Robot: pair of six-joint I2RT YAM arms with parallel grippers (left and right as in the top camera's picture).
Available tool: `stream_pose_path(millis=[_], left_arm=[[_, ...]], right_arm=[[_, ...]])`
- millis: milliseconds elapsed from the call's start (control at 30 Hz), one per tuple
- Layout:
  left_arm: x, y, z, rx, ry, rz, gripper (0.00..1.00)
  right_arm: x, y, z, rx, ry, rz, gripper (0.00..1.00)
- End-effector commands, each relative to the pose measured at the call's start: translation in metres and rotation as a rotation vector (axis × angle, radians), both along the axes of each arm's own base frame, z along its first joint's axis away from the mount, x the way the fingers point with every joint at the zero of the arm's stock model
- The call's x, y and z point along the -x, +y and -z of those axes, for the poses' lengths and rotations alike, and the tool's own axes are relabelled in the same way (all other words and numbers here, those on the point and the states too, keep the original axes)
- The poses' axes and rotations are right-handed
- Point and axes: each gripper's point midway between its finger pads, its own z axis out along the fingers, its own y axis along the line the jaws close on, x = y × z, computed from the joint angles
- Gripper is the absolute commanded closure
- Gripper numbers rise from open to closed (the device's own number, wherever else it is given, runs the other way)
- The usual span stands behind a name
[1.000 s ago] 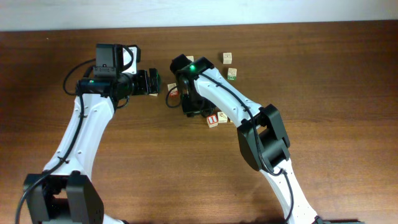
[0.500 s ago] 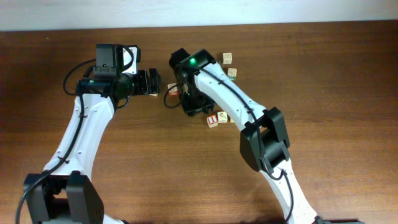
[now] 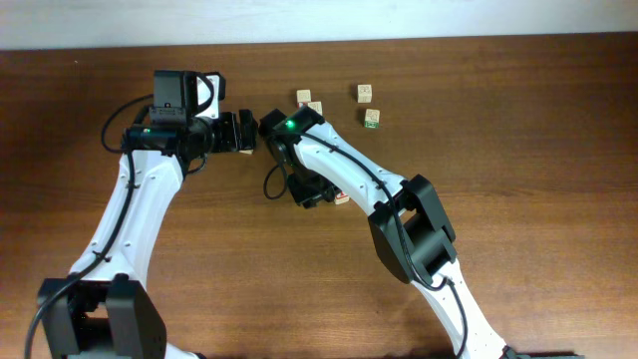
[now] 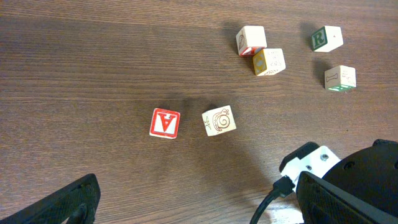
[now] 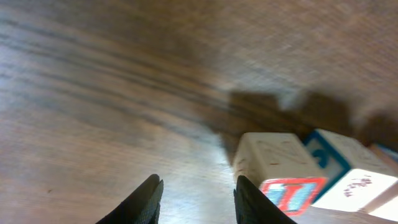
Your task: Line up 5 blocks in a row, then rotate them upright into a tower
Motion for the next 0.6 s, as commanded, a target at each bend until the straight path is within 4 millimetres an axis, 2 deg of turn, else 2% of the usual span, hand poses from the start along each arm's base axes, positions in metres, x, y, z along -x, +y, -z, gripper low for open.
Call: stream_pose_path(millis=[0,167,433,500,567], left_arm=[[-0.004,-0.002,-0.005,0.006,-0.011,-0.004,0.01],[-0.004,-0.002,-0.005,0.006,-0.011,-0.004,0.01],[-0.004,-0.002,-0.005,0.006,-0.011,-0.004,0.01],[-0.004,-0.002,-0.005,0.006,-0.011,-0.004,0.01],[-0.004,-0.002,-0.005,0.006,-0.011,-0.004,0.01]], right_arm=[[-0.014,-0.012,-0.007,0.052,-0.076,0.005,0.61],[-0.024,-0.019,-0.007,0.057,-0.099,0.023,0.61],[-0.047,-0.045,-0.007,0.042,-0.116,0.1,0.61],[-0.05,-0.046,-0.007,0.026,-0.116,0.113,0.61],[-0.058,-0.04,-0.018,-0.028,-0.126,0.125,0.61]])
